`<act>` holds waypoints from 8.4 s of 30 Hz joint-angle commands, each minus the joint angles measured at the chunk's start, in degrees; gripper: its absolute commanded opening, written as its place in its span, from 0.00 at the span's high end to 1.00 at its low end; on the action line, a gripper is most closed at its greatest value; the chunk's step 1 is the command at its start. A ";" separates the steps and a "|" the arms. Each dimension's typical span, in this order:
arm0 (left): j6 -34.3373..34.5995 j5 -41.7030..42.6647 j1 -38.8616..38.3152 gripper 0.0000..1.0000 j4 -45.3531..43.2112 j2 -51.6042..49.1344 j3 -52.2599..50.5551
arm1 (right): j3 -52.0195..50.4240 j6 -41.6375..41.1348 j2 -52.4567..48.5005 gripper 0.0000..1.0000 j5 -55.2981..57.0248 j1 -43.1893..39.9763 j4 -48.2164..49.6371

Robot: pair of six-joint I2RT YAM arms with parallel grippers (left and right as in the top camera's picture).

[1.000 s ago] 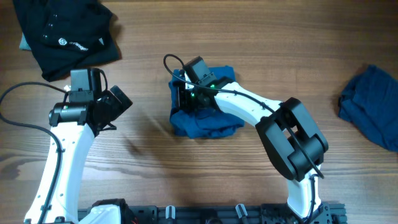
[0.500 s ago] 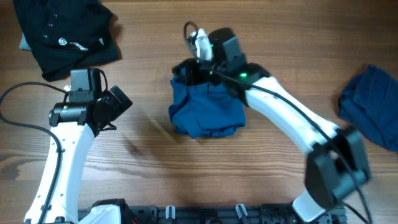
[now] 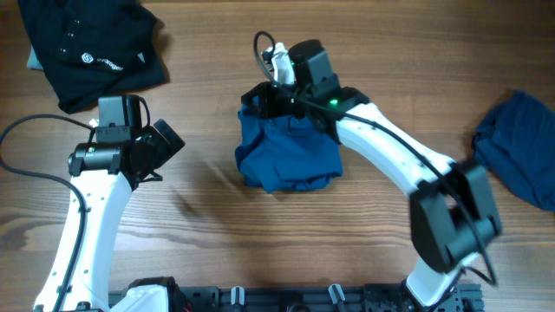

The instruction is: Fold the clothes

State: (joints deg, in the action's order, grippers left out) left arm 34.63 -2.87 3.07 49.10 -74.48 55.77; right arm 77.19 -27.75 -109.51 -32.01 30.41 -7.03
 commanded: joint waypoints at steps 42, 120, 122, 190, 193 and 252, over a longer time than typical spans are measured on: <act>0.33 0.46 0.31 0.00 0.46 -0.55 -0.39 | -0.39 -6.97 -0.55 0.51 -12.48 -6.88 -1.40; 0.33 0.50 0.31 0.00 0.90 -0.55 -0.39 | -19.19 -13.62 -9.44 0.49 -18.60 7.30 13.44; 0.33 0.48 0.31 0.00 0.96 -0.55 -0.39 | -19.19 -13.75 -9.97 0.51 -16.68 7.67 13.55; 0.35 0.50 0.31 0.00 1.95 -0.55 -0.39 | -27.32 -15.54 2.80 0.07 -19.41 -16.22 35.08; 0.35 0.50 0.31 0.00 1.97 -0.55 -0.39 | -26.32 -18.93 -4.72 0.07 -20.17 -16.46 39.74; -11.10 15.52 0.31 0.00 1.27 -0.55 -0.39 | -24.57 -6.51 36.30 0.00 -5.62 -25.64 -2.97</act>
State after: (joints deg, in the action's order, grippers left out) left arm 29.34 5.30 3.07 51.42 -74.74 55.64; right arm 53.45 -41.69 -76.71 -44.47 6.26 -0.60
